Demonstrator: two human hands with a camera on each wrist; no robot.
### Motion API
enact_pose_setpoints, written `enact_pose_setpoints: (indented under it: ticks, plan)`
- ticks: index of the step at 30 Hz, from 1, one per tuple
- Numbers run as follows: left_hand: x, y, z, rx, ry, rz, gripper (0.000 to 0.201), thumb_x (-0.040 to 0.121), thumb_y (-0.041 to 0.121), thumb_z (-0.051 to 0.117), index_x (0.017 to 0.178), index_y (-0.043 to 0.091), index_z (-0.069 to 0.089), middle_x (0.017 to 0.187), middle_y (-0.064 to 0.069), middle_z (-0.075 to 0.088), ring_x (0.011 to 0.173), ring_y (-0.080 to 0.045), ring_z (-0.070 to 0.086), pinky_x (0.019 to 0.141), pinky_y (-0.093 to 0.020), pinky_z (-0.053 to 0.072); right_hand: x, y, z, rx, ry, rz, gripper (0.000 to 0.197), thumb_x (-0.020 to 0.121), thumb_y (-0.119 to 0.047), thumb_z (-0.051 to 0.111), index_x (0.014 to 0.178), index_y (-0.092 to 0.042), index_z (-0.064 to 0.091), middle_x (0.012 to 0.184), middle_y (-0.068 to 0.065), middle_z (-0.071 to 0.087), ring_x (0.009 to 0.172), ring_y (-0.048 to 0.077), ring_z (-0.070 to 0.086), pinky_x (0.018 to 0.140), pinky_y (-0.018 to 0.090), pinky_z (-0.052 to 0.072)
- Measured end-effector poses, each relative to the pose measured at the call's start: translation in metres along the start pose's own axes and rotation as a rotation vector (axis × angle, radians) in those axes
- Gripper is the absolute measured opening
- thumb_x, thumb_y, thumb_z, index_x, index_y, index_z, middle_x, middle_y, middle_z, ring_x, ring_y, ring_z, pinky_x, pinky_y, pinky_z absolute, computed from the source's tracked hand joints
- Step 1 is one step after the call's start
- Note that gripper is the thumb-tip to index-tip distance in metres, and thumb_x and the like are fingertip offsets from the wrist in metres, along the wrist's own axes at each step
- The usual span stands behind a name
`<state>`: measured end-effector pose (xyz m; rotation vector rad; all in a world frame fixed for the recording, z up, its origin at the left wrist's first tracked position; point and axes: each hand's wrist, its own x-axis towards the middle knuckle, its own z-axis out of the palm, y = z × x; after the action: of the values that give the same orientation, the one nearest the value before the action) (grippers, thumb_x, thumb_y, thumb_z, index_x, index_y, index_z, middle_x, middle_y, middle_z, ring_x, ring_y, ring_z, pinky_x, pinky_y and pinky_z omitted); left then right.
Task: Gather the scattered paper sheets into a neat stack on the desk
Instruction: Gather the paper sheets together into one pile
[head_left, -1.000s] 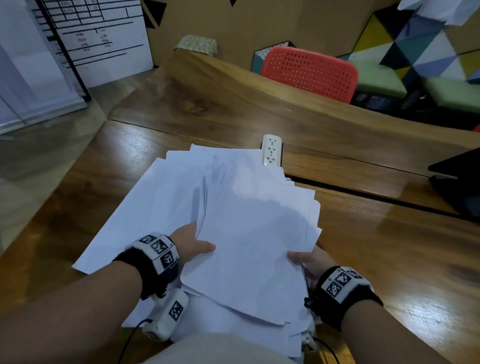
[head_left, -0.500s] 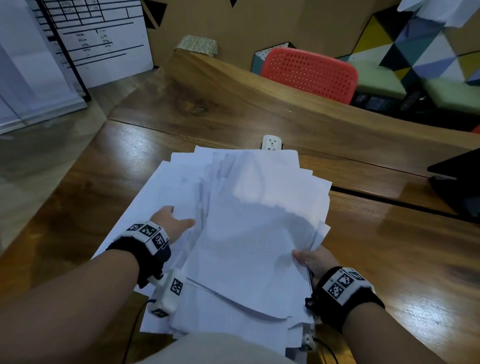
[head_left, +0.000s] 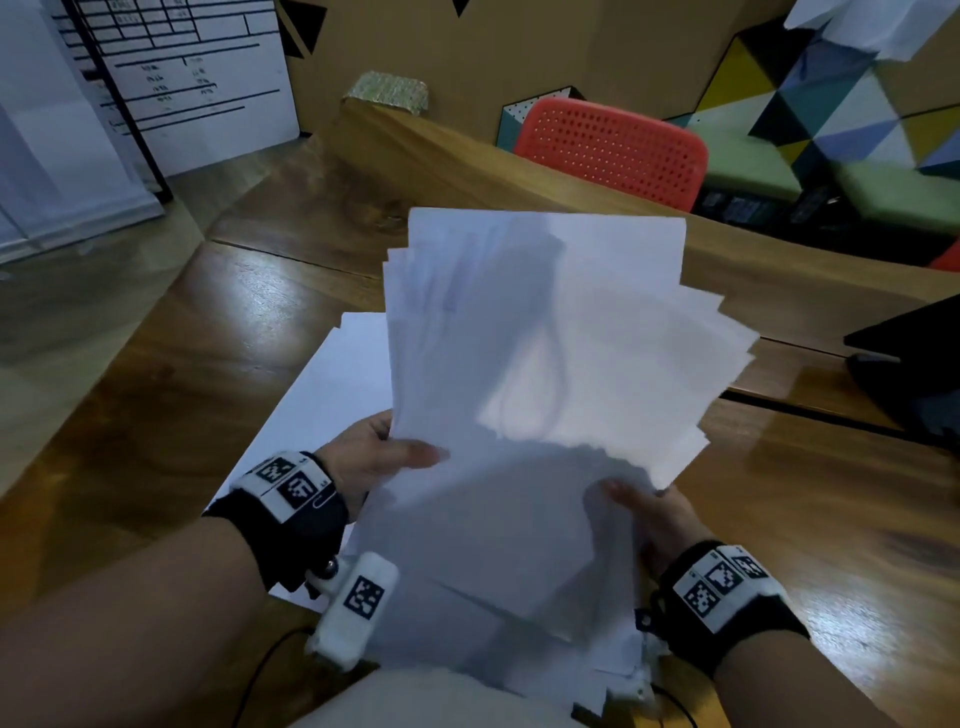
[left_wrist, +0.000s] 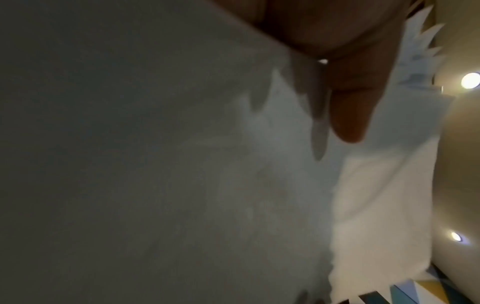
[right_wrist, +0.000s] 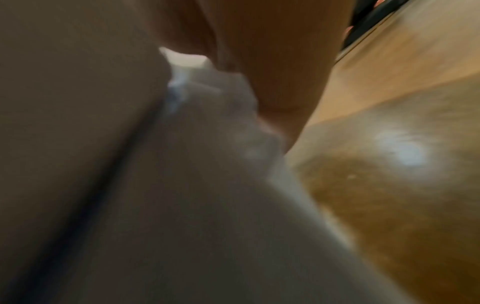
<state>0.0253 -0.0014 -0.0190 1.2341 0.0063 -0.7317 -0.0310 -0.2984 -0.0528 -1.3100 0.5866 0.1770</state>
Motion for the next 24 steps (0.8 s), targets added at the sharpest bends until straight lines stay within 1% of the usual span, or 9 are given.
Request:
enact_pose_setpoints:
  ticks: [2, 4, 7, 10, 13, 15, 17, 20, 24]
  plan:
    - [0.002, 0.005, 0.006, 0.027, -0.045, -0.036, 0.066, 0.018, 0.035, 0.093, 0.081, 0.017, 0.078, 0.082, -0.003, 0.077, 0.075, -0.022, 0.072, 0.065, -0.031, 0.057, -0.002, -0.004, 0.009, -0.019, -0.054, 0.043, 0.077, 0.024, -0.026, 0.094, 0.091, 0.002, 0.067, 0.076, 0.014, 0.075, 0.066, 0.029, 0.072, 0.057, 0.035, 0.058]
    - [0.007, 0.007, 0.012, 0.175, -0.032, -0.049, 0.07, 0.022, 0.042, 0.091, 0.086, 0.019, 0.076, 0.087, 0.0, 0.077, 0.081, -0.016, 0.072, 0.072, -0.03, 0.056, 0.0, -0.004, 0.017, -0.093, -0.021, 0.075, 0.077, 0.024, -0.027, 0.095, 0.089, 0.005, 0.069, 0.085, 0.02, 0.074, 0.077, 0.035, 0.071, 0.072, 0.045, 0.059]
    - [0.016, 0.006, 0.007, 0.634, 0.231, -0.073, 0.078, 0.051, 0.057, 0.076, 0.116, 0.017, 0.06, 0.12, -0.006, 0.066, 0.108, -0.024, 0.062, 0.099, -0.042, 0.046, 0.002, -0.003, 0.021, -0.183, 0.101, 0.105, 0.044, 0.066, -0.007, 0.081, 0.102, 0.012, 0.064, 0.102, 0.026, 0.068, 0.093, 0.041, 0.066, 0.091, 0.051, 0.051]
    - [0.015, 0.007, -0.023, 1.094, 0.76, -0.248, 0.086, 0.072, 0.055, 0.065, 0.137, 0.008, 0.035, 0.143, -0.015, 0.041, 0.13, -0.033, 0.041, 0.107, -0.044, 0.035, 0.003, 0.001, 0.01, -0.242, 0.168, 0.136, 0.029, 0.077, -0.004, 0.072, 0.101, 0.01, 0.063, 0.092, 0.019, 0.068, 0.082, 0.034, 0.066, 0.076, 0.042, 0.055]
    - [0.004, 0.008, -0.055, 1.099, 0.962, -0.507, 0.079, 0.068, 0.042, 0.071, 0.129, 0.005, 0.037, 0.134, -0.018, 0.041, 0.121, -0.038, 0.044, 0.097, -0.045, 0.04, 0.004, 0.006, -0.002, -0.216, 0.183, 0.189, 0.014, 0.08, -0.002, 0.069, 0.09, 0.004, 0.062, 0.081, 0.012, 0.065, 0.07, 0.026, 0.062, 0.049, 0.027, 0.054]
    - [-0.001, 0.01, -0.068, 1.074, 0.917, -0.553, 0.047, 0.067, 0.03, 0.071, 0.099, 0.002, 0.051, 0.11, -0.02, 0.055, 0.092, -0.036, 0.057, 0.084, -0.041, 0.046, 0.005, 0.01, -0.005, -0.187, 0.187, 0.213, 0.012, 0.079, -0.001, 0.069, 0.089, 0.004, 0.062, 0.082, 0.014, 0.066, 0.072, 0.028, 0.063, 0.052, 0.028, 0.056]
    - [-0.002, 0.013, -0.075, 1.103, 0.808, -0.502, 0.023, 0.071, 0.022, 0.067, 0.072, 0.007, 0.05, 0.086, -0.014, 0.057, 0.072, -0.029, 0.053, 0.073, -0.035, 0.045, 0.006, 0.014, -0.005, -0.166, 0.193, 0.223, 0.024, 0.077, -0.001, 0.071, 0.098, 0.008, 0.063, 0.089, 0.019, 0.068, 0.081, 0.034, 0.066, 0.074, 0.041, 0.057]
    - [0.0, 0.022, -0.069, 1.148, 0.629, -0.301, 0.009, 0.084, 0.02, 0.058, 0.078, 0.015, 0.053, 0.077, -0.006, 0.056, 0.078, -0.026, 0.051, 0.069, -0.028, 0.037, 0.004, 0.015, -0.005, -0.12, 0.182, 0.226, 0.034, 0.074, 0.001, 0.072, 0.104, 0.013, 0.062, 0.099, 0.025, 0.068, 0.092, 0.041, 0.065, 0.092, 0.052, 0.05]
    - [0.004, 0.044, -0.057, 1.174, 0.475, -0.102, 0.011, 0.088, 0.017, 0.054, 0.082, 0.014, 0.063, 0.074, -0.003, 0.058, 0.076, -0.021, 0.054, 0.055, -0.023, 0.037, 0.002, 0.002, -0.014, -0.05, 0.105, 0.21, 0.023, 0.065, -0.003, 0.071, 0.083, 0.01, 0.069, 0.076, 0.024, 0.072, 0.063, 0.037, 0.07, 0.061, 0.043, 0.059]
